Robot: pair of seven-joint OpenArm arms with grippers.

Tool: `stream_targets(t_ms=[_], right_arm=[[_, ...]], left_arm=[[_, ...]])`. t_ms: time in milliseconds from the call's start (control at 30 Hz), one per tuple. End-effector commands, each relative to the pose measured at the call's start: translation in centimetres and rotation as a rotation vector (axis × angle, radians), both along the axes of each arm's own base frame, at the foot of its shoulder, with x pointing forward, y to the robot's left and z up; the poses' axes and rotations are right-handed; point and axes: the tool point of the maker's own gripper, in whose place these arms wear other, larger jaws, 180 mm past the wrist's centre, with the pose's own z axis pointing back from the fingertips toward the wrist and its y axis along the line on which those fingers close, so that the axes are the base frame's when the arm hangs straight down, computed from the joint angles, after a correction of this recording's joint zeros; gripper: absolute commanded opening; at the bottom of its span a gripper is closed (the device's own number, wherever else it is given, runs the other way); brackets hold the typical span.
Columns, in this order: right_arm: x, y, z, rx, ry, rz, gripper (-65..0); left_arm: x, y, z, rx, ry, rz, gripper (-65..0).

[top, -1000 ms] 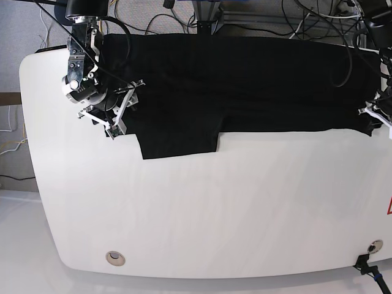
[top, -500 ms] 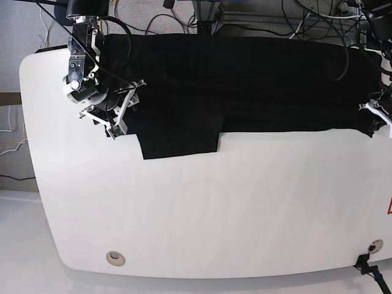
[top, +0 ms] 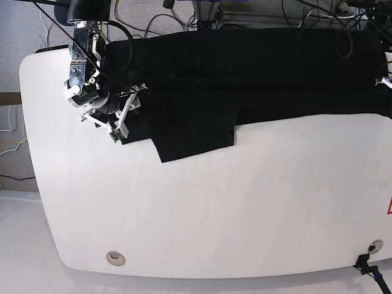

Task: Fold the T-shirt properly
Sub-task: 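Drag the folded shirt edge with both grippers to straighten it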

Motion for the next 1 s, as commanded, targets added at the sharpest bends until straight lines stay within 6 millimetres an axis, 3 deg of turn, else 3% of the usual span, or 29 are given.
stream_targets(t_ms=[0,167,233,400,533,633,800,900,967], right_arm=[[0.9,-0.4,0.7,-0.004,-0.029,-0.006,-29.5],[0.9,-0.3,0.8,-0.001,-0.032,-0.005,-29.4],[1.3,0.7,1.3,0.021,-0.054,0.011,-29.2],[4.7,3.0,8.3,0.084,-0.303,0.023,-29.0],[5.4,7.0,10.5,0.153,-0.372,0.099,-29.0],[3.5,11.5,9.5,0.219,-0.33,0.193,-29.4],[-3.3,19.3,6.6,0.341,-0.187,0.378,-29.5],[-6.4,22.2,5.7,0.391,-0.121,0.437,-30.4],[-7.0,22.7,5.3,0.393,-0.103,0.452,-35.2]], left_arm=[[1.0,0.5,2.1,0.031,-0.052,-0.015,-65.0],[1.2,0.3,2.1,0.032,-0.053,-0.019,-65.0],[1.5,0.3,2.2,0.032,-0.059,-0.02,-65.0],[2.2,-1.1,1.3,0.015,-0.041,-0.059,-65.0],[2.4,-1.9,0.6,0.005,-0.025,-0.08,-65.0],[2.5,-2.4,0.2,-0.001,-0.014,-0.095,-65.0],[2.5,-2.4,0.2,0.0,-0.013,-0.094,-65.0],[2.5,-2.4,0.2,0.0,-0.013,-0.093,-65.0],[2.5,-2.7,0.0,-0.003,-0.008,-0.1,-65.0]])
